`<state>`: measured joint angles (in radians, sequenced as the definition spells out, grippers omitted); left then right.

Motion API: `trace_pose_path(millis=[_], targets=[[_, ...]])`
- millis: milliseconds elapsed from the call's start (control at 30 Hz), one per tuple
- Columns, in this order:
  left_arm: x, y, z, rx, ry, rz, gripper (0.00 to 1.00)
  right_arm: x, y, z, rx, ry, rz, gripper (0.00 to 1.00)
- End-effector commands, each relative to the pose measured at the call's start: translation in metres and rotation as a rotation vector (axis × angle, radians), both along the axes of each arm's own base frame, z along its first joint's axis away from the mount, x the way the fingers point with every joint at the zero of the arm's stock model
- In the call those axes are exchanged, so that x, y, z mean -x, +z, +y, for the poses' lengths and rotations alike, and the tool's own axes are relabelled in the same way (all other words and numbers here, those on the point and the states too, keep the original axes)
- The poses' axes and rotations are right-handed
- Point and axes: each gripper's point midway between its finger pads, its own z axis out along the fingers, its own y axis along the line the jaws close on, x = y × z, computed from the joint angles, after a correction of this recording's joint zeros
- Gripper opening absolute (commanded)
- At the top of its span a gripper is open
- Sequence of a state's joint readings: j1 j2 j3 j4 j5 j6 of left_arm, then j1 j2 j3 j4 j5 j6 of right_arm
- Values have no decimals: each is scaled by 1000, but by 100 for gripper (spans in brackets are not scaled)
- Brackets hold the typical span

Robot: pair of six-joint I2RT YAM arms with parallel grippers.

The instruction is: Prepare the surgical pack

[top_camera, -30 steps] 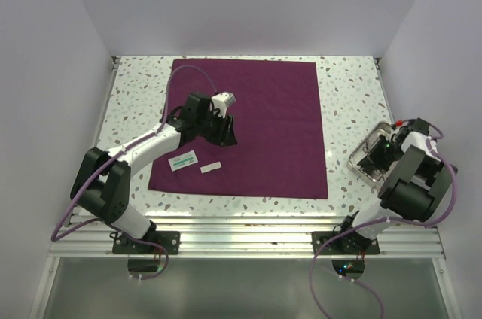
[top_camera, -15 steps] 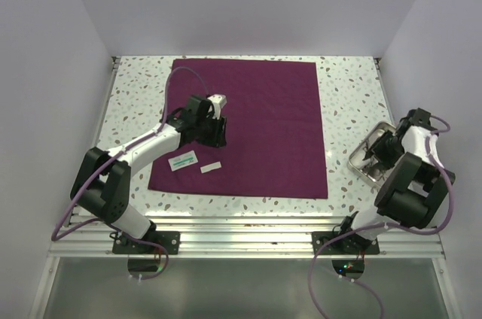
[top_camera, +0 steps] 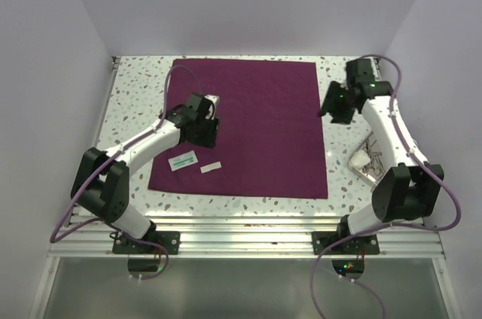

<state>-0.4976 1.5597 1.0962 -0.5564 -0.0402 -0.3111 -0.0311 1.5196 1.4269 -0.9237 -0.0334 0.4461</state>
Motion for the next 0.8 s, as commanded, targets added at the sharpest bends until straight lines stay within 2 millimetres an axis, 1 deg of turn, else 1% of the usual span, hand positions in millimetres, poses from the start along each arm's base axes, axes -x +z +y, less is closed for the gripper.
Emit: trace_pose_path(millis=[0, 67, 100, 133, 167, 200, 267, 333, 433, 467, 533, 567, 667, 767], targets=[[12, -1, 7, -21, -13, 26, 54, 3, -2, 87, -146, 217, -18, 53], [17, -5, 6, -26, -37, 41, 52, 8, -7, 112, -203, 276, -17, 52], [22, -7, 5, -21, -51, 58, 50, 15, -16, 126, -223, 312, -4, 51], [24, -8, 4, -20, -63, 58, 46, 18, -20, 132, -237, 331, 1, 50], [28, -9, 0, -7, -84, 67, 45, 22, -22, 141, -257, 359, 2, 50], [32, -11, -6, 1, -110, 70, 45, 30, -30, 142, -259, 366, 25, 50], [39, -15, -10, -16, -138, 77, 45, 38, -36, 144, -255, 387, 41, 50], [49, -22, -15, -50, -175, 93, 43, 47, -39, 143, -247, 406, 50, 50], [55, -26, -13, -138, -196, 57, 43, 58, -42, 139, -227, 413, 57, 49], [60, -29, -15, -166, -210, 49, 42, 62, -47, 136, -223, 411, 68, 49], [63, -33, -13, -200, -202, 46, 38, 66, -46, 137, -227, 414, 65, 49], [66, -38, -11, -234, -203, 41, 37, 68, -49, 136, -230, 411, 71, 49], [68, -47, -5, -290, -186, 39, 37, 69, -47, 136, -232, 411, 64, 49], [65, -49, -6, -317, -184, 20, 37, 68, -47, 136, -229, 415, 60, 49]])
